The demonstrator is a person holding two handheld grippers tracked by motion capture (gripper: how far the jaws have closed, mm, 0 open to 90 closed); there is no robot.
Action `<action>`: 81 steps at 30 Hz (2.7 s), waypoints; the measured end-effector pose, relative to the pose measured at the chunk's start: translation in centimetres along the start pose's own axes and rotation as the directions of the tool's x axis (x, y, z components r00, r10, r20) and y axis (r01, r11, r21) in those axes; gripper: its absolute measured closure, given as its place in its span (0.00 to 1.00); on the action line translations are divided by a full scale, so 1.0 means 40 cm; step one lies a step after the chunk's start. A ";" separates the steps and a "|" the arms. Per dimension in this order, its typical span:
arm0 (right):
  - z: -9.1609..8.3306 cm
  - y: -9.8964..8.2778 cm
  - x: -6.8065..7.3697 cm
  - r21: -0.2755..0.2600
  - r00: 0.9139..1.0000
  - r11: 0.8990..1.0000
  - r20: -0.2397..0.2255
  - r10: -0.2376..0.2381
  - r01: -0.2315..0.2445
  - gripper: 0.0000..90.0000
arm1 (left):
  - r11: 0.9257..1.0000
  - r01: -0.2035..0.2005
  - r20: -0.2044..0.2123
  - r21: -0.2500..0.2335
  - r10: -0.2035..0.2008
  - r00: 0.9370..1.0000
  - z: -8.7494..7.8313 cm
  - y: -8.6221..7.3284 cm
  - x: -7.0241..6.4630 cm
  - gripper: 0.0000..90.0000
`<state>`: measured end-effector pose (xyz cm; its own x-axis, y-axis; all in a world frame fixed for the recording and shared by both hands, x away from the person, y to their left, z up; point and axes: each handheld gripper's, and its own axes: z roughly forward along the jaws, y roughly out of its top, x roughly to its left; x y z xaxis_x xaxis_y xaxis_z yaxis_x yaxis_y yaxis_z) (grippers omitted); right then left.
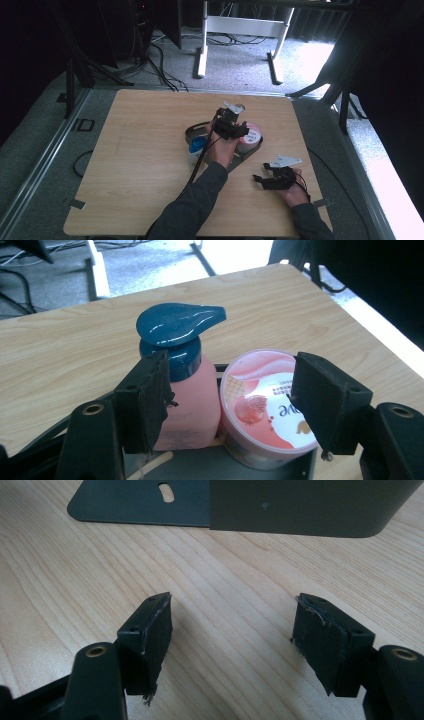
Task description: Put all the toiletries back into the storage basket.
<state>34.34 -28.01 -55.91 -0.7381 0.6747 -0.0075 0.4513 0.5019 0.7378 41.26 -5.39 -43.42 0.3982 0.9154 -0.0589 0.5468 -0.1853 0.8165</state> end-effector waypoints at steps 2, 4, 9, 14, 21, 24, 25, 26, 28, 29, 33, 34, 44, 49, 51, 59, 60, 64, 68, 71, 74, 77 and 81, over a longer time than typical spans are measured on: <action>0.000 0.000 0.000 -0.001 1.000 1.000 0.000 0.001 -0.001 0.35 | 1.000 -0.004 0.004 0.001 0.004 1.000 -0.004 0.000 0.002 0.36; 0.000 0.000 0.000 0.000 1.000 1.000 0.000 0.000 0.000 0.35 | 1.000 -0.010 0.029 -0.005 0.010 1.000 -0.022 -0.001 0.005 0.36; 0.000 0.000 0.000 0.000 1.000 1.000 -0.001 -0.001 0.001 0.35 | 1.000 -0.020 0.065 -0.019 0.021 0.998 -0.051 -0.003 0.011 0.37; 0.000 0.000 0.001 0.001 1.000 1.000 -0.001 0.001 -0.001 0.35 | 0.999 -0.044 0.099 -0.003 0.044 0.994 -0.070 -0.001 0.018 0.37; 0.000 0.000 0.001 0.001 1.000 1.000 -0.001 0.001 -0.001 0.35 | 0.997 -0.080 0.141 0.011 0.078 0.987 -0.094 -0.007 0.038 0.36; 0.000 0.000 0.001 0.001 1.000 1.000 -0.001 0.001 -0.001 0.35 | 0.996 -0.090 0.156 0.001 0.088 0.984 -0.110 -0.010 0.046 0.36; 0.000 0.000 0.001 0.001 1.000 1.000 -0.001 0.000 0.000 0.35 | 0.996 -0.093 0.161 -0.001 0.092 0.983 -0.114 -0.011 0.049 0.37; 0.000 0.000 0.001 0.002 1.000 1.000 -0.001 0.000 0.000 0.35 | 0.995 -0.099 0.162 -0.005 0.098 0.982 -0.119 -0.012 0.052 0.37; 0.000 0.000 0.001 0.001 1.000 1.000 -0.001 0.000 0.000 0.35 | 0.995 -0.102 0.168 -0.006 0.102 0.980 -0.128 -0.016 0.059 0.37; 0.000 0.000 0.001 0.001 1.000 1.000 -0.001 -0.001 0.001 0.35 | 0.994 -0.109 0.175 -0.006 0.108 0.979 -0.132 -0.017 0.063 0.37; 0.000 0.000 0.001 0.001 1.000 1.000 -0.002 0.000 0.000 0.35 | 0.984 -0.174 0.197 -0.032 0.177 0.964 -0.145 -0.023 0.074 0.38; 0.000 0.000 0.001 0.001 1.000 1.000 -0.002 -0.001 0.001 0.35 | 0.982 -0.186 0.194 -0.032 0.189 0.963 -0.149 -0.023 0.076 0.39; 0.000 0.000 0.001 0.001 1.000 1.000 -0.005 -0.002 0.002 0.34 | 0.965 -0.260 0.227 -0.034 0.261 0.938 -0.171 -0.031 0.106 0.39; 0.000 0.000 0.001 0.002 1.000 1.000 -0.005 -0.002 0.002 0.34 | 0.956 -0.294 0.248 -0.019 0.289 0.925 -0.175 -0.035 0.124 0.39; 0.000 0.000 0.001 0.003 1.000 1.000 -0.005 -0.002 0.002 0.34 | 0.955 -0.295 0.254 -0.016 0.289 0.923 -0.175 -0.037 0.129 0.39; 0.000 0.000 0.001 0.002 1.000 1.000 -0.005 -0.002 0.002 0.34 | 0.955 -0.295 0.290 -0.023 0.289 0.912 -0.184 -0.054 0.163 0.39; 0.000 0.000 0.001 0.002 1.000 1.000 -0.005 -0.002 0.002 0.34 | 0.957 -0.290 0.294 -0.023 0.284 0.913 -0.185 -0.056 0.168 0.39; 0.000 0.000 0.001 0.002 1.000 1.000 -0.005 -0.004 0.004 0.34 | 0.959 -0.282 0.316 -0.023 0.274 0.908 -0.193 -0.067 0.193 0.38; 0.000 0.000 0.001 0.002 1.000 1.000 -0.005 -0.003 0.003 0.34 | 0.960 -0.278 0.332 -0.030 0.272 0.903 -0.203 -0.074 0.211 0.37; 0.000 0.000 0.001 0.002 1.000 1.000 -0.005 -0.004 0.004 0.34 | 0.957 -0.288 0.330 -0.013 0.276 0.903 -0.206 -0.076 0.220 0.37; 0.000 0.000 0.001 0.002 1.000 1.000 -0.005 -0.004 0.004 0.34 | 0.953 -0.302 0.326 0.005 0.284 0.902 -0.208 -0.078 0.227 0.39; 0.000 0.000 0.001 0.002 1.000 1.000 -0.005 -0.003 0.003 0.34 | 0.952 -0.306 0.329 0.013 0.285 0.901 -0.209 -0.080 0.231 0.40; 0.000 0.000 0.001 0.002 1.000 1.000 -0.005 -0.004 0.004 0.34 | 0.950 -0.312 0.341 0.023 0.286 0.896 -0.208 -0.083 0.234 0.42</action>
<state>34.30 -27.99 -55.91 -0.7422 0.6702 -0.0072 0.4494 0.5056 0.7365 37.08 6.77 -41.90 0.7639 0.6451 -0.0148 0.4122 -0.4701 0.7804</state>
